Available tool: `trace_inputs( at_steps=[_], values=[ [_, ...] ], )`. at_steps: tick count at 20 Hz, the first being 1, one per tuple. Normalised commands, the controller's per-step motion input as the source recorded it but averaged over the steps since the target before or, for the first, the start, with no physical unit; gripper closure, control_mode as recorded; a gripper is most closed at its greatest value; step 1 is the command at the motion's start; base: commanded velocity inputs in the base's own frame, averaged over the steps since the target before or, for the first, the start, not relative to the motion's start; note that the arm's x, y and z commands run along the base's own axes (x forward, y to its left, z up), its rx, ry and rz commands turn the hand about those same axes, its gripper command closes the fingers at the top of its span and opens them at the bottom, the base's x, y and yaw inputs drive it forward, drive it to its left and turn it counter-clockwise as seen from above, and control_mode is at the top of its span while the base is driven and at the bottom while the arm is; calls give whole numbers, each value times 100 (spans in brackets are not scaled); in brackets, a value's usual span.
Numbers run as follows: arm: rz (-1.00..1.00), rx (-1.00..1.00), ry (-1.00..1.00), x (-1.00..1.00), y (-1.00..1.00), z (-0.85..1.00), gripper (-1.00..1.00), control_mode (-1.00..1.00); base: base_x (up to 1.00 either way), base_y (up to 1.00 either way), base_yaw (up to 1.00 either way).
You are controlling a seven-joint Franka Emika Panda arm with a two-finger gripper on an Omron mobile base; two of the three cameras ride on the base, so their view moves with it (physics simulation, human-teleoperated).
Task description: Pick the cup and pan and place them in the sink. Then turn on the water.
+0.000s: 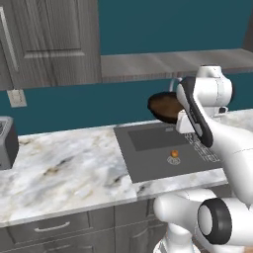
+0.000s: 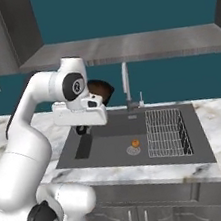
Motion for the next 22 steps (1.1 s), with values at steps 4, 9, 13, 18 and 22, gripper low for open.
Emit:
trace_inputs(
  at_steps=[4, 9, 13, 18, 22],
  values=[
    [0, 0, 0, 0, 0, 0, 100, 100, 58, 27, 0],
    [3, 0, 0, -4, 7, -2, 100, -100, 5, 19, 4],
    [13, 0, 3, -9, 55, -28, 100, -100, 0, 0, 0],
    [-7, -5, 22, -15, 69, -47, 100, -100, 0, 0, 0],
    [-33, -1, 50, 6, 43, -53, 100, -100, 0, 0, 0]
  ],
)
